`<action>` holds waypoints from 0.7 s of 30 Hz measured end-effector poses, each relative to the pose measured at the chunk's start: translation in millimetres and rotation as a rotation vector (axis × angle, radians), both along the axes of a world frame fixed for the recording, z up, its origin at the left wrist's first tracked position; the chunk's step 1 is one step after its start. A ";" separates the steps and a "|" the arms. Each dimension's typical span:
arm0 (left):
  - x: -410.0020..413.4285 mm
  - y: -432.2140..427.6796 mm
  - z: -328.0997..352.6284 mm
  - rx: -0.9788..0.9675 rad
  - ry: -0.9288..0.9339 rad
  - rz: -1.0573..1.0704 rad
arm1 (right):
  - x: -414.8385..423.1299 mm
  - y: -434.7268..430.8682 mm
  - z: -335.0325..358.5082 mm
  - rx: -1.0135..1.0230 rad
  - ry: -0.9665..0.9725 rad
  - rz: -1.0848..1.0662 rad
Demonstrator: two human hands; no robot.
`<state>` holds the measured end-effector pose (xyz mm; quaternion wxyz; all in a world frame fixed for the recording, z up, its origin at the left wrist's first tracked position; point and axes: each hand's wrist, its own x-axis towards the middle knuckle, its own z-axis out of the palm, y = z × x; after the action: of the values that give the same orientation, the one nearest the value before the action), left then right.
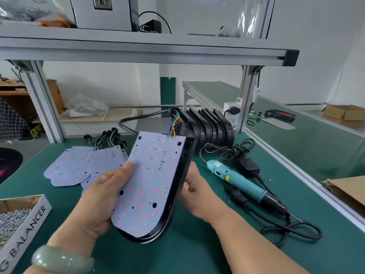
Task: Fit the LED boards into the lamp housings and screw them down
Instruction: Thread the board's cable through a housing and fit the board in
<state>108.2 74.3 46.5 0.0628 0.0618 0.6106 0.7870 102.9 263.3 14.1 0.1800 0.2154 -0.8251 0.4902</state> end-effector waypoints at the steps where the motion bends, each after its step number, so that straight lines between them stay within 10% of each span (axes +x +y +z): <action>1: -1.1 -1.7 0.8 0.010 -0.002 0.023 | -3.0 2.2 -1.7 -0.047 -0.066 -0.052; 10: -24.9 -41.2 -2.7 0.300 -0.097 0.243 | -18.0 37.3 -8.7 -0.176 -0.135 -0.859; 16: -16.4 -28.6 -2.2 0.081 -0.079 0.209 | -2.6 20.1 -4.4 0.525 -0.004 -0.767; 21: -6.1 -12.8 0.2 -0.034 -0.012 0.073 | -10.1 -0.3 -9.2 0.339 0.103 -0.306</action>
<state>102.1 61.5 46.7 0.0386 0.0337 0.6255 0.7786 92.8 263.0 4.8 0.2556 0.1397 -0.9084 0.3000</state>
